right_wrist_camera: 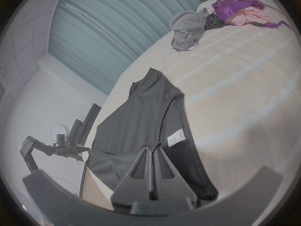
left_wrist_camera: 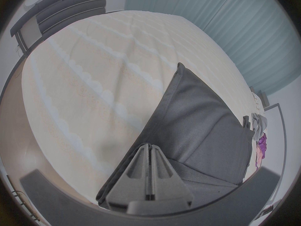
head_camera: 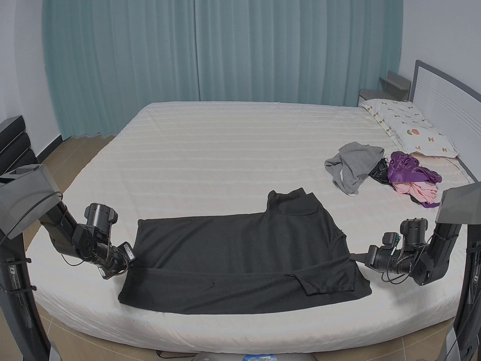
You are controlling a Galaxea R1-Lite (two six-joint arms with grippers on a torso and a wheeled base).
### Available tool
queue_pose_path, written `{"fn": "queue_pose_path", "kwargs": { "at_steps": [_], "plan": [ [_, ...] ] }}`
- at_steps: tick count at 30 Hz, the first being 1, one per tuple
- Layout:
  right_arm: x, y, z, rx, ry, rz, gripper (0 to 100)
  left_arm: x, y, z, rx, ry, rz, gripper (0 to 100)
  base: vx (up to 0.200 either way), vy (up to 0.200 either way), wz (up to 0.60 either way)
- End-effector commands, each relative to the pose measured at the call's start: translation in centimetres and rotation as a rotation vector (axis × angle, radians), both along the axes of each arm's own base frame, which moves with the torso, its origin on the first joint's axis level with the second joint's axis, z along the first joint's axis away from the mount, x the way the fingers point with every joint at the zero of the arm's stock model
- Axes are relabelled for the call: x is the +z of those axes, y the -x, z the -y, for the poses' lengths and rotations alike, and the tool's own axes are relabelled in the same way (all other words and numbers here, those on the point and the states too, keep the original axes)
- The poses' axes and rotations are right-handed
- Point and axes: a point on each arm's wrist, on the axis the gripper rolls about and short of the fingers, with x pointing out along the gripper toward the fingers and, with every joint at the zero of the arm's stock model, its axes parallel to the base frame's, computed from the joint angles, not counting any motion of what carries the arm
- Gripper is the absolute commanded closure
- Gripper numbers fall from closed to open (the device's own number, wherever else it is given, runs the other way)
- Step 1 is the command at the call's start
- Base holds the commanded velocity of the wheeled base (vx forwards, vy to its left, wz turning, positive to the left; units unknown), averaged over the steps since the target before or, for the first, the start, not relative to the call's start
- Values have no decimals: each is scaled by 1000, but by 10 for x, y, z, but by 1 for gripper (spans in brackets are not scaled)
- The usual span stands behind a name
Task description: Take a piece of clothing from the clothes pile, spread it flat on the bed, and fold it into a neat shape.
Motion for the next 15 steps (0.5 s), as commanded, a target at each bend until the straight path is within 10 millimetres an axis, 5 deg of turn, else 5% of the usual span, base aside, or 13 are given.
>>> {"fn": "queue_pose_path", "kwargs": {
  "at_steps": [1,5,6,7,8,15],
  "plan": [
    [-2,-1,-1,2,0,-1,100,-4,-2,1,0,1,1,100,0,0,0],
    [-2,-2,-1,3,1,-1,100,-6,-2,1,0,0,-2,100,0,0,0],
    [-2,-2,-1,3,1,-1,100,-6,-2,1,0,0,-2,0,0,0,0],
    [-3,-2,-1,3,2,-3,100,-7,-2,1,0,1,-5,0,0,0,0],
    [-4,-2,-2,6,1,-6,0,-7,-2,1,1,2,-7,0,0,0,0],
    [-3,-1,-3,5,-7,-8,0,-6,-2,0,16,10,-3,0,0,0,0]
  ]
}}
